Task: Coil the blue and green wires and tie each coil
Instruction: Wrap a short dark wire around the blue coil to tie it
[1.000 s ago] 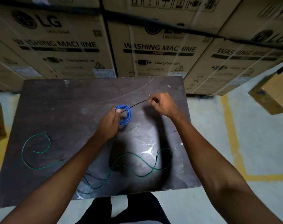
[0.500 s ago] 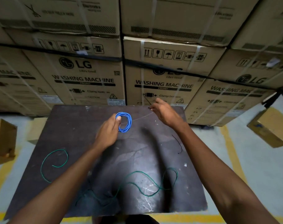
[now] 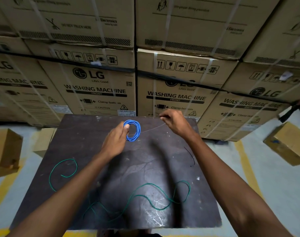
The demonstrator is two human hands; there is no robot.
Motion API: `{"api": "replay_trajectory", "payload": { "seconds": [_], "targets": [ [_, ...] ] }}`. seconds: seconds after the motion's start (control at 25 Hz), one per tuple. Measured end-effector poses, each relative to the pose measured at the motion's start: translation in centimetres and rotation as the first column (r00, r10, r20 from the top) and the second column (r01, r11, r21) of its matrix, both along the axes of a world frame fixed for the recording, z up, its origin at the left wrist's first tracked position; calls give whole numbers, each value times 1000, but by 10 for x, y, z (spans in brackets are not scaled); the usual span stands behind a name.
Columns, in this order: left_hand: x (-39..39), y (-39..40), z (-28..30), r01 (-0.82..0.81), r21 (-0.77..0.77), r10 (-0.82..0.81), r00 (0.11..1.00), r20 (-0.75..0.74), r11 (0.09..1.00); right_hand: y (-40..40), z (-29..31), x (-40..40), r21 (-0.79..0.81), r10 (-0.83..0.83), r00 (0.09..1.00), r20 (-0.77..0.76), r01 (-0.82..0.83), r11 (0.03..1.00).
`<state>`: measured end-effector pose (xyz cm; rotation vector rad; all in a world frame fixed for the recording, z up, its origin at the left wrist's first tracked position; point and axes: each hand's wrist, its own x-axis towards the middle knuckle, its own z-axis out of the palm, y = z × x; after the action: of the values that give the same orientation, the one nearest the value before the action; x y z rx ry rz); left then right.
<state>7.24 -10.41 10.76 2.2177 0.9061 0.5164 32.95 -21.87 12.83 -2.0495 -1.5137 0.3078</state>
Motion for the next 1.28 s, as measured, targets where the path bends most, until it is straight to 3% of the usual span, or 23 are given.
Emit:
{"api": "replay_trajectory", "payload": {
  "seconds": [0.24, 0.6, 1.08, 1.28],
  "targets": [
    [1, -3, 12, 70, -15, -70, 998, 3, 997, 5, 14, 4, 155, -207, 964, -164, 233, 960],
    [5, -13, 28, 205, -75, -198, 976, 91, 976, 15, 5, 7, 268, -404, 784, -470, 563, 782],
    [17, -22, 30, 262, -120, -241, 956, 164, 958, 31, -2, -8, 236, -346, 556, -756, 724, 648],
    [22, -22, 26, 252, -151, -222, 957, 187, 956, 34, -10, -26, 148, -275, 412, -869, 746, 649]
  ]
}}
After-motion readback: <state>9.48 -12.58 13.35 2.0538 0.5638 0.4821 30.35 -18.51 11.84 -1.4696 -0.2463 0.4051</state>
